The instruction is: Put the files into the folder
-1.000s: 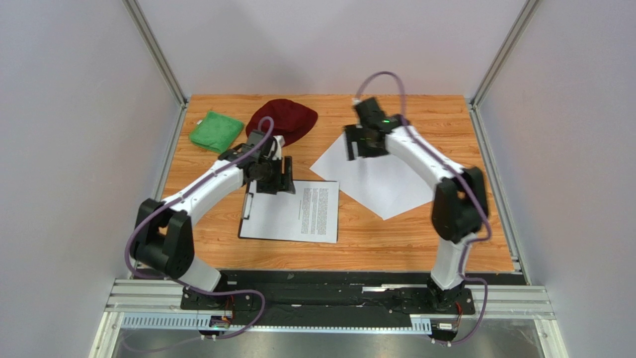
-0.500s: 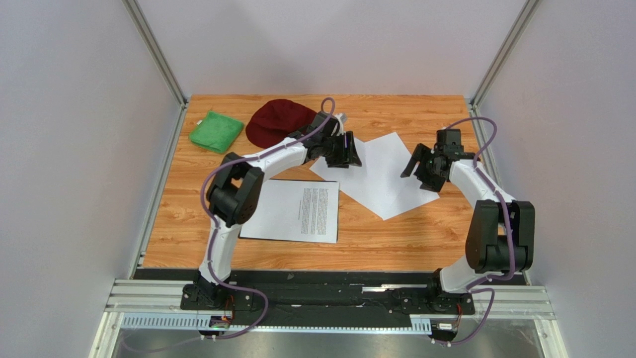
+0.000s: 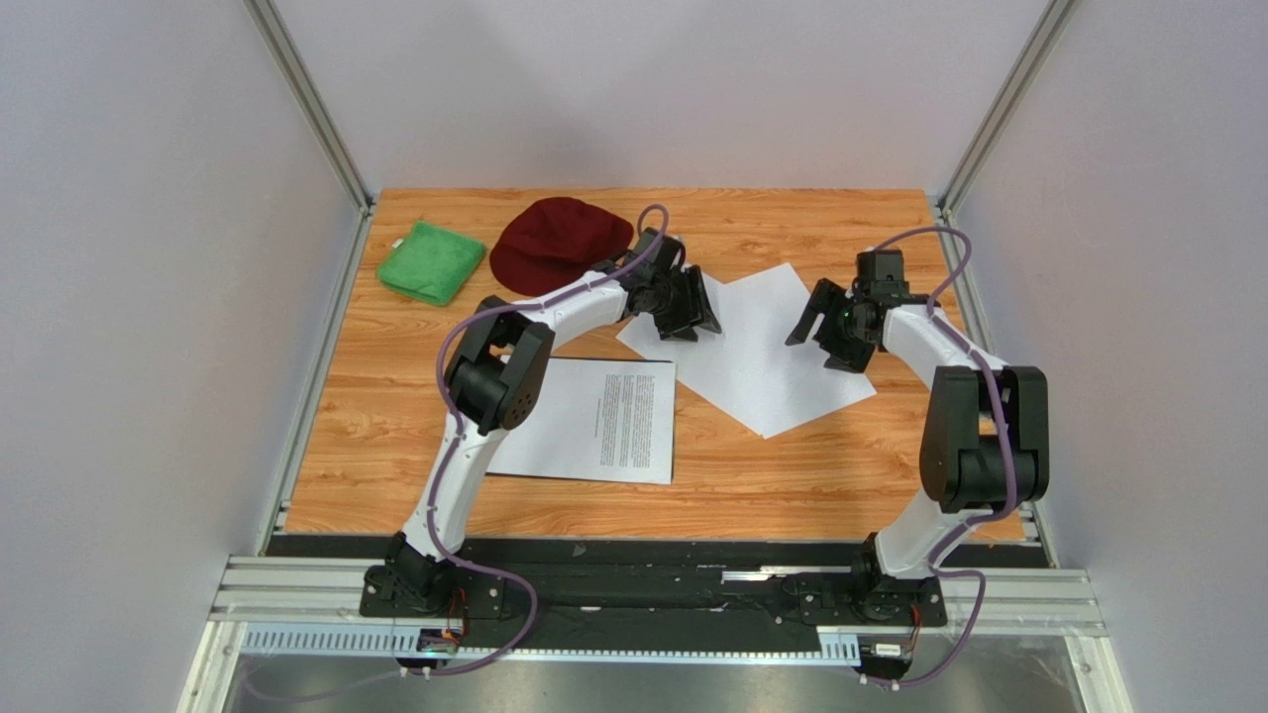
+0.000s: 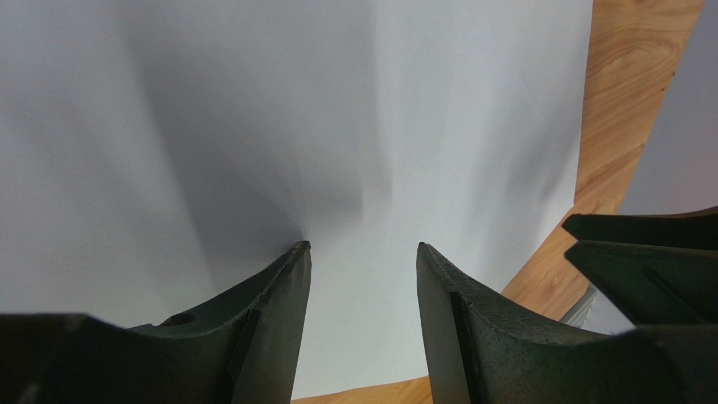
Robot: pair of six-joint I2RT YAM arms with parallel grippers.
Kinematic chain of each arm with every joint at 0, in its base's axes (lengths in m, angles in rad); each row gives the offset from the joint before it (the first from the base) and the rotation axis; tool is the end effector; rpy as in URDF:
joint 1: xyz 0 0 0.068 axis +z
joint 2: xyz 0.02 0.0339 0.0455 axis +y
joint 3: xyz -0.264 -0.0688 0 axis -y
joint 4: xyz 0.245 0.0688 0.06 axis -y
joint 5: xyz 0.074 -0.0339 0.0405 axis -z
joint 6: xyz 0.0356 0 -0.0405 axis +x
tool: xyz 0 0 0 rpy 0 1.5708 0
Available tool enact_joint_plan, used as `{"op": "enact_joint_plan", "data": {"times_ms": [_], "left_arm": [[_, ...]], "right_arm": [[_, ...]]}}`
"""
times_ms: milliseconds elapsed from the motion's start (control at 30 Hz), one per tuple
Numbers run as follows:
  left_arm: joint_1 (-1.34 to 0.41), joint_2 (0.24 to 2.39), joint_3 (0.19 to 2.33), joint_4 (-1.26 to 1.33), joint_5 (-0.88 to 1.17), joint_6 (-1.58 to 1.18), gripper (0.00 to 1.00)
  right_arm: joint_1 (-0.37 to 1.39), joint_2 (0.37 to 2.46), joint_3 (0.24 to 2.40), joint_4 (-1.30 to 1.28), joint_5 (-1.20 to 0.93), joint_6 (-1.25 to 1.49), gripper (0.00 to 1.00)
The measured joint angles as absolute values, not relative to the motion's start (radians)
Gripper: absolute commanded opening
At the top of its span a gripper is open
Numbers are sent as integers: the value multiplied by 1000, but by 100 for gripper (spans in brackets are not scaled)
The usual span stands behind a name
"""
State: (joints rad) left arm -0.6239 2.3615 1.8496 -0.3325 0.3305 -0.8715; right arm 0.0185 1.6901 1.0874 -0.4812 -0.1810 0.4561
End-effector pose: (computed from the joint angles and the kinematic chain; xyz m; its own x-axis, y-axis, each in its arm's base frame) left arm 0.4170 -0.3144 0.1510 -0.9473 -0.2100 -0.2419 0.0040 0.7473 -0.6644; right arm 0.3381 0.0127 0.1898 -0.8384 0.4178 -0.3500 0.2973 0.8888 0.3489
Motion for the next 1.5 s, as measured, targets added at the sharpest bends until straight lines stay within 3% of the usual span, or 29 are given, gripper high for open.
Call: {"op": "enact_joint_plan", "data": {"times_ms": [800, 1500], "left_arm": [[-624, 2362, 1848, -340, 337, -921, 58], [-626, 2363, 1844, -340, 368, -930, 59]], "right_arm": [[106, 1764, 1085, -447, -76, 567, 72], [118, 1580, 876, -120, -344, 743, 78]]}}
